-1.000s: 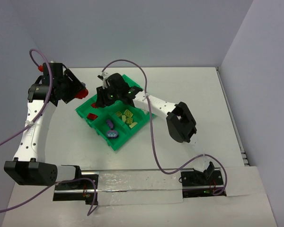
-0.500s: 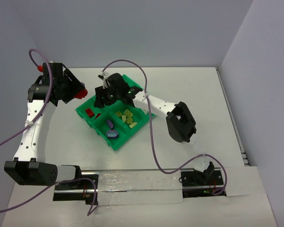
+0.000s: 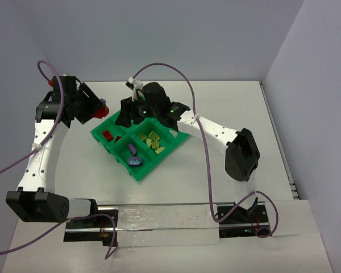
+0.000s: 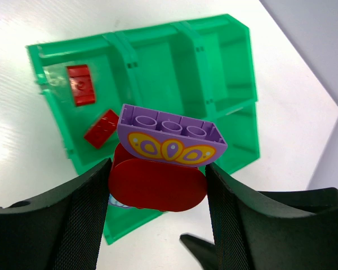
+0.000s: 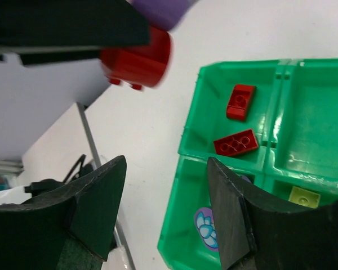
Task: Sort the legos into containers by color
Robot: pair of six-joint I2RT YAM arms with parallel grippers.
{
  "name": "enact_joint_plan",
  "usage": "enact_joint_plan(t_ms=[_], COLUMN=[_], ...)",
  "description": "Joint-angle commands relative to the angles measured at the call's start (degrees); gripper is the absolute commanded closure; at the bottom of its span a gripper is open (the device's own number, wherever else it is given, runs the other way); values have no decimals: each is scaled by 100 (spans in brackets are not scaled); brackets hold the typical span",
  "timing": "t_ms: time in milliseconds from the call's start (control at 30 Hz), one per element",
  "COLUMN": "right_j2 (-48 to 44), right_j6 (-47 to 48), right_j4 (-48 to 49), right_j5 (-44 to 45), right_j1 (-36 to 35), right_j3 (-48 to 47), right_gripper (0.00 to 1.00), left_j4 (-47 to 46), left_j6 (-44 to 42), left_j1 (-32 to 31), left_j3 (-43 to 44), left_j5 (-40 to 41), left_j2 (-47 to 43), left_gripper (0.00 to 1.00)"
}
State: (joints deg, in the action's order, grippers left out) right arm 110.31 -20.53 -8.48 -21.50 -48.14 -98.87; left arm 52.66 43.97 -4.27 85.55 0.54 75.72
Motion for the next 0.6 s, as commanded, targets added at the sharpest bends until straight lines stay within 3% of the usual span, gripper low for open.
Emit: enact_joint_plan(t_ms=[0, 233, 567], right_j2=[-240, -340, -13], right_j6=[-338, -1337, -2051], right_j4=[475, 1263, 1384], right_j5=[-341, 30, 283], right_j1=[-9, 21, 58], right_j3=[-113, 125, -176], right_gripper=[33, 31, 30], left_j4=[-657, -1201, -1207], left_j6=[218, 544, 543], left_j1=[41, 41, 49], left_j3=[-188, -420, -406], left_j5=[-623, -1140, -1127], left_j2=[-77, -192, -249], left_gripper=[56, 55, 55])
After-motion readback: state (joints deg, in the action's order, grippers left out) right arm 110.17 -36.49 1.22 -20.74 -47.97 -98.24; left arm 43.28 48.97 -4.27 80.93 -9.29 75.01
